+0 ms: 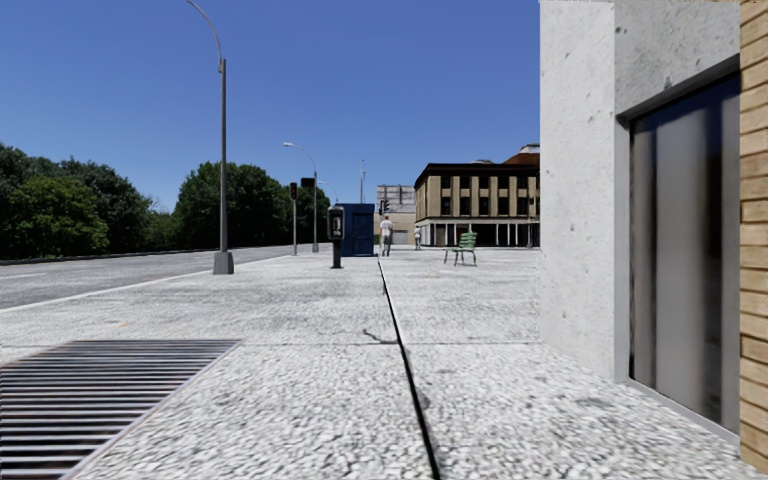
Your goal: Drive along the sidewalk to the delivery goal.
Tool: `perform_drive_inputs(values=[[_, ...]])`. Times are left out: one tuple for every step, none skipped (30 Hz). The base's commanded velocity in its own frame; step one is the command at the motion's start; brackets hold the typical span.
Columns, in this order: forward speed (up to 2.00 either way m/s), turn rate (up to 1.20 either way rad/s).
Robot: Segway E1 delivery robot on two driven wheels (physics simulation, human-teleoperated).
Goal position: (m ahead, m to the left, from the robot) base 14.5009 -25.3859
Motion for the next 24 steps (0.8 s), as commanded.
perform_drive_inputs(values=[[2.0, 0.0], [2.0, 0.0], [2.0, 0.0], [2.0, 0.0], [2.0, 0.0], [2.0, 0.0], [2.0, 0.0], [2.0, 0.0], [2.0, 0.0], [2.0, 0.0], [2.0, 0.0], [2.0, 0.0], [2.0, 0.0], [2.0, 0.0], [2.0, 0.0], [2.0, 0.0], [2.0, 0.0], [2.0, -0.15], [2.0, -0.2], [2.0, -0.21], [2.0, -0.22], [2.0, -0.22], [2.0, -0.24], [2.0, -0.3]])
